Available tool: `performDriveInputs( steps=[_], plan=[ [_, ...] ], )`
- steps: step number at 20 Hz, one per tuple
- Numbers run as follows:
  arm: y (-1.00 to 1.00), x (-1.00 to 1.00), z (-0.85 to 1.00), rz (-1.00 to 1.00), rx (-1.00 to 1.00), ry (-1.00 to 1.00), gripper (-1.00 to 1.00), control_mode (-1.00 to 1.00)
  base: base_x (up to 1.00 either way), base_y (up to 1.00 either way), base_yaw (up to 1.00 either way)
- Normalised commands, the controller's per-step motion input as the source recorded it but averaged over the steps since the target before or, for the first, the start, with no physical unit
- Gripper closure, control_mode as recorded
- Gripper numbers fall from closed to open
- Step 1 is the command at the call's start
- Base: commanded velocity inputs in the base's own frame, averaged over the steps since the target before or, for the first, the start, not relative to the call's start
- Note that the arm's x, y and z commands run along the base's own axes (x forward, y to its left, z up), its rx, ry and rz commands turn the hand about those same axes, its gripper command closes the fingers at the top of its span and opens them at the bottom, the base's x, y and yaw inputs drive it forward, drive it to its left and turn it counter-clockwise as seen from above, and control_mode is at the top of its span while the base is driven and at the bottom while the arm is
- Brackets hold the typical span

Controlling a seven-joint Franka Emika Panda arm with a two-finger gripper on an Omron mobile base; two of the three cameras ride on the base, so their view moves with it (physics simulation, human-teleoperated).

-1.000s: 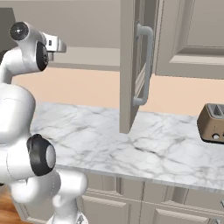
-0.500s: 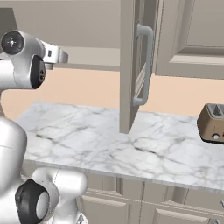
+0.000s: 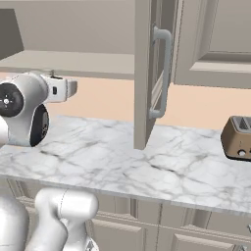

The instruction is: Retrieve the shaker from the cabinet and place it next the steak on a plate on the dining table.

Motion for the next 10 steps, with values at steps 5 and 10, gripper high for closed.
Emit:
performDriveInputs(
  steps=[5, 10],
  plan=[
    [-0.22, -1.0, -0.56, 0.39, 0.0, -0.42, 1.0, -1.0, 0.0, 0.0, 0.0],
    [0.0, -0.8, -0.42, 0.21, -0.01, -0.35, 1.0, 1.0, -0.2, 0.0, 0.05]
  ],
)
